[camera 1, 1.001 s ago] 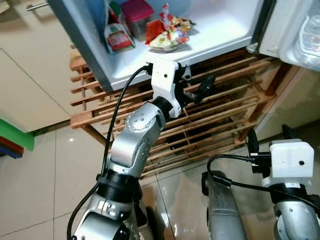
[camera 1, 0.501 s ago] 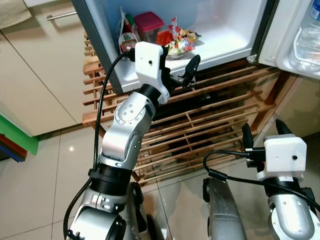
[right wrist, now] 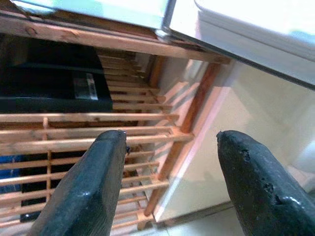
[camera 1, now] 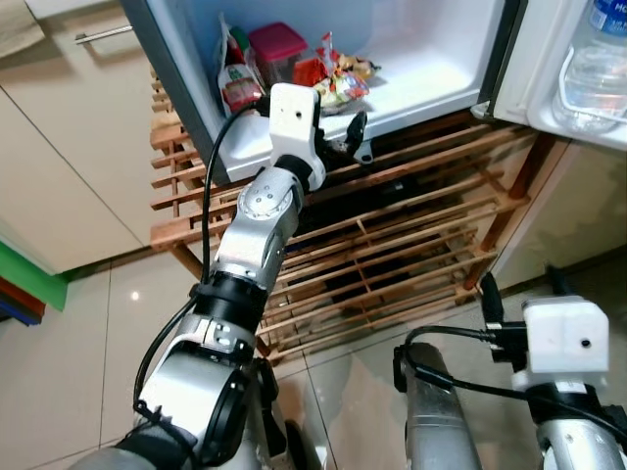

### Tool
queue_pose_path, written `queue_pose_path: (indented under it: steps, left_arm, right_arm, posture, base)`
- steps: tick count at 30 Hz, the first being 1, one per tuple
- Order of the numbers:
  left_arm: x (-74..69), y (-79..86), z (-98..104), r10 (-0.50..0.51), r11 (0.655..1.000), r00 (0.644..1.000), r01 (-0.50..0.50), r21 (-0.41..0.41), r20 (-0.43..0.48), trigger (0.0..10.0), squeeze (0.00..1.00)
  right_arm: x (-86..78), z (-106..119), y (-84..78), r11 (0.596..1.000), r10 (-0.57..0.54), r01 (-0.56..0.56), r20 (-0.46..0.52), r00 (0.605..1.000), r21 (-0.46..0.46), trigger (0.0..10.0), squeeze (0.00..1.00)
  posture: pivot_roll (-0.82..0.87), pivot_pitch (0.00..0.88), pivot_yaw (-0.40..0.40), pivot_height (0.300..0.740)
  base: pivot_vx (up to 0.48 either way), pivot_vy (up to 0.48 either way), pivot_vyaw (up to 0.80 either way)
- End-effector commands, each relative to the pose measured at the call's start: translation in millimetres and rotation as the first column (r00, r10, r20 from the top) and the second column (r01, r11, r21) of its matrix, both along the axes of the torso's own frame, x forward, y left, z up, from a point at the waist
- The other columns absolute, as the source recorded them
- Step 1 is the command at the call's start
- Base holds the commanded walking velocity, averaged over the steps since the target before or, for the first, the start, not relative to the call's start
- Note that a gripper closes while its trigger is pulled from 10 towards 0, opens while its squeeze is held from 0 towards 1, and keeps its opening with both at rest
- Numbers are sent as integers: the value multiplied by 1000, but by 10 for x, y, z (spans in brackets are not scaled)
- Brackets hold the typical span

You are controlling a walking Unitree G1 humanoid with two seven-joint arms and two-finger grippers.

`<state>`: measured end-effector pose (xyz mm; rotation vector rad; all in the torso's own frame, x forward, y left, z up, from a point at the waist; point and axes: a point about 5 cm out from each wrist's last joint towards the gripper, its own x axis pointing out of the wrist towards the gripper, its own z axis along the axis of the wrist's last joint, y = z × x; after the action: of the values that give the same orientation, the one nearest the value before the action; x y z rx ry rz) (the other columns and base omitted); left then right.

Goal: Restocking fridge

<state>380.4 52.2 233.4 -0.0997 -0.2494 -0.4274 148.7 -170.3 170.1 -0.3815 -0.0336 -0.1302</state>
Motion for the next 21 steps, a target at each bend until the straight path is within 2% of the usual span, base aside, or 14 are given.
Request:
queue_pose_path:
  steps: [1,7,13,18,21]
  left_arm:
    - [43,50,-9,22,999,1000,-22,-23,-1,10000,0]
    - [86,41,-8,15,999,1000,-15,-40,4,10000,0]
    - [159,-29,-34,4,1000,1000,-4,-17,-6,10000,0]
    - [223,-106,94,10,1000,1000,-10,-5,0,10000,0]
    - [238,-174,194,4,1000,1000,-4,-25,7,10000,0]
  right_arm:
    - [-59,56,26,1000,2,-2,18,1000,2,10000,0]
    - [-137,71,10,999,-40,39,11,999,6,10000,0]
    - [-225,83,20,997,-73,73,1,997,13,10000,0]
    - [-288,88,30,996,-89,89,-12,996,9,10000,0]
    - [-328,92,29,995,-101,101,-19,995,1,10000,0]
  posture:
    - [-390,193,186,583]
    - [-408,204,207,583]
    - [-436,229,231,583]
    - [-459,250,244,583]
    - [-475,258,252,583]
  base:
    - [0,0,0]
    - [0,0,0]
    - [0,0,0]
    - [0,0,0]
    - [0,0,0]
